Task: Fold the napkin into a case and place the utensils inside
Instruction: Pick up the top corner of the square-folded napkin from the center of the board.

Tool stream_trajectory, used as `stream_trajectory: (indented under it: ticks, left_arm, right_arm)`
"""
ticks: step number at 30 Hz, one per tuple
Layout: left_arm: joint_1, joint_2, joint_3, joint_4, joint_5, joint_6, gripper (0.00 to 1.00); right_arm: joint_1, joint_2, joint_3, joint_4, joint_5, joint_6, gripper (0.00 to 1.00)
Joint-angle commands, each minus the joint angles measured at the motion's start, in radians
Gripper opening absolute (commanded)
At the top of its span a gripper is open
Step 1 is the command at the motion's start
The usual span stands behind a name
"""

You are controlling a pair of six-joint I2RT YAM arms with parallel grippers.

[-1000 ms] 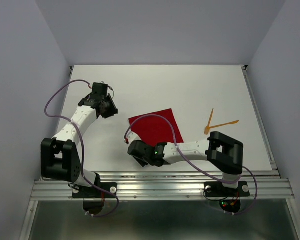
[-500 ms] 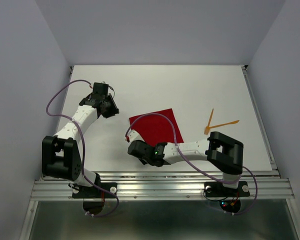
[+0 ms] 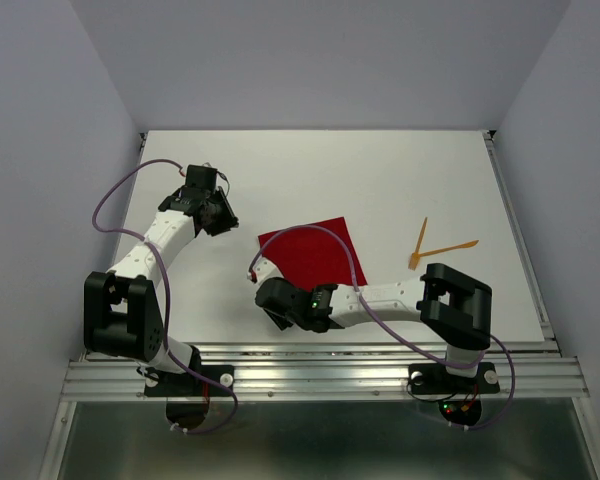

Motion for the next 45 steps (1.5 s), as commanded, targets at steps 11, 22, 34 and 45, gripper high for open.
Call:
stream_trajectory:
  ticks: [11,22,34,45]
  left_arm:
    - [0.004,0.018,0.000,0.016,0.012,0.023,0.36]
    - [0.004,0.020,-0.018,0.026,0.023,0.028,0.36]
    - [0.004,0.018,-0.016,0.032,0.038,0.029,0.35]
    - [0.004,0.023,-0.019,0.036,0.052,0.022,0.35]
  right_arm:
    - [0.009,0.072,0.022,0.030,0.010,0.022,0.28]
    - [0.009,-0.004,-0.006,0.053,0.039,0.028,0.01]
    - [-0.004,-0.113,-0.044,0.110,0.096,0.019,0.01]
    - [-0.185,-0.145,-0.081,0.228,-0.019,-0.007,0.01]
